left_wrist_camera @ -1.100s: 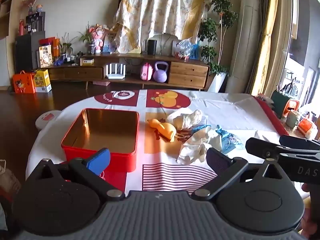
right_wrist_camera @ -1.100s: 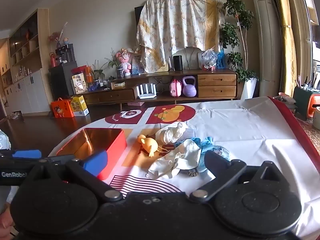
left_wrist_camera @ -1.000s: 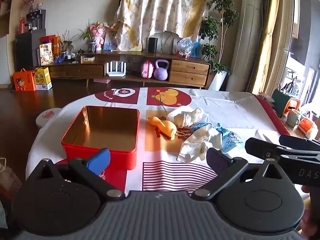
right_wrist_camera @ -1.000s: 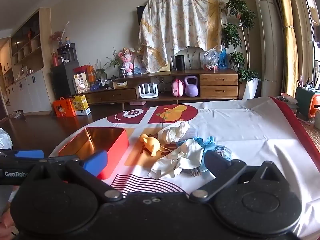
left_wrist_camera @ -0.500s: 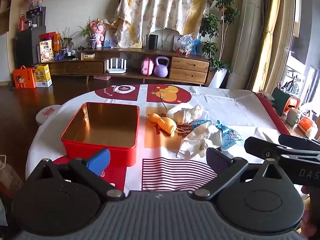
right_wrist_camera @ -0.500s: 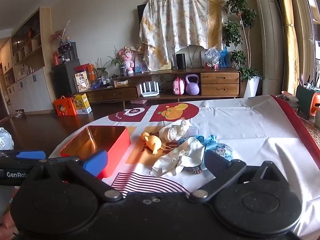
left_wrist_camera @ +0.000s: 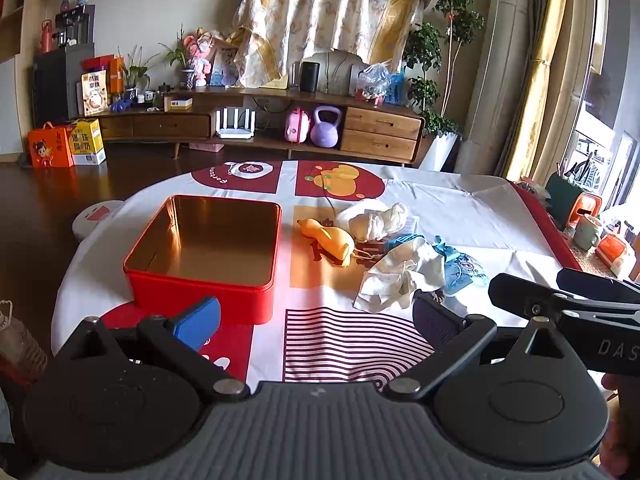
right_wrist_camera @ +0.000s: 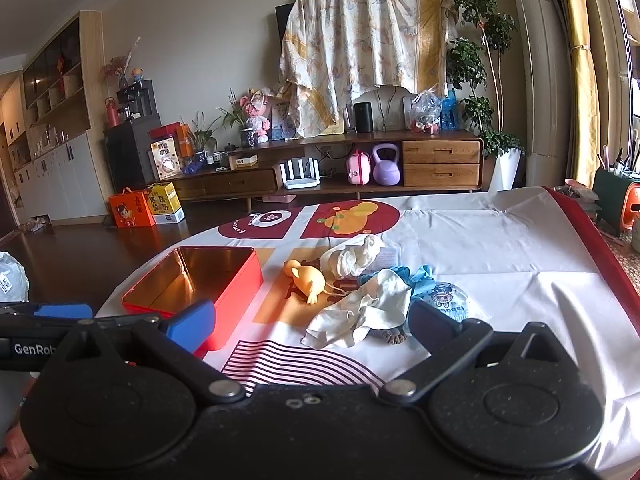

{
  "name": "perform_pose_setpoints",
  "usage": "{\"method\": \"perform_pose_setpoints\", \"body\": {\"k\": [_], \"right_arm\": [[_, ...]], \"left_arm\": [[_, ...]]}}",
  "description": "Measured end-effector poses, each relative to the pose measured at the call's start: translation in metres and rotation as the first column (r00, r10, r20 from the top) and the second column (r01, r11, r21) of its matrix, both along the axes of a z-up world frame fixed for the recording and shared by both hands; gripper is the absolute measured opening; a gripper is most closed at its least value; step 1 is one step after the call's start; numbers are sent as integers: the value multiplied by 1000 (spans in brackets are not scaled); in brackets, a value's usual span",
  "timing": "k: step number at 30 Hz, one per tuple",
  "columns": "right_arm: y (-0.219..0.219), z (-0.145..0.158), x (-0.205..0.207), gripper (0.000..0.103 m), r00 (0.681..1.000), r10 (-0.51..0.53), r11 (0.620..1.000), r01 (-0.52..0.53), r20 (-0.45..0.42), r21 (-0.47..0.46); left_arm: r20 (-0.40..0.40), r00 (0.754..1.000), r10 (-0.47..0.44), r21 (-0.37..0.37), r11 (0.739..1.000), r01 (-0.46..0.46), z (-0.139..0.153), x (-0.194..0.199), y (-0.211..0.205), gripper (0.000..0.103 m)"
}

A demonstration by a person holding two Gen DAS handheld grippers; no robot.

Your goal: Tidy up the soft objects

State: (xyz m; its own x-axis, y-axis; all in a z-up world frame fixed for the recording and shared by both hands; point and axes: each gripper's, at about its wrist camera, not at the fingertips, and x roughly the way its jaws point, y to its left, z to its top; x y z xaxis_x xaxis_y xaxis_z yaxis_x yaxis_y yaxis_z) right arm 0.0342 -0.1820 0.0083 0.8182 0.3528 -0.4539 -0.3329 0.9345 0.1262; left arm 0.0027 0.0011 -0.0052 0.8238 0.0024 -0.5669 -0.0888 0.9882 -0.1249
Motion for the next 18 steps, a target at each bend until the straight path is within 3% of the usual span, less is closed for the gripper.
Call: {"method": "perform_pose_setpoints", "body": {"k": [18], "right_arm": [[2,-6,3,103,1000,4,1000,-4,-4,4]], "left_arm": [[-5,1000,8,10,1000,-8,9,8,0,103]]}}
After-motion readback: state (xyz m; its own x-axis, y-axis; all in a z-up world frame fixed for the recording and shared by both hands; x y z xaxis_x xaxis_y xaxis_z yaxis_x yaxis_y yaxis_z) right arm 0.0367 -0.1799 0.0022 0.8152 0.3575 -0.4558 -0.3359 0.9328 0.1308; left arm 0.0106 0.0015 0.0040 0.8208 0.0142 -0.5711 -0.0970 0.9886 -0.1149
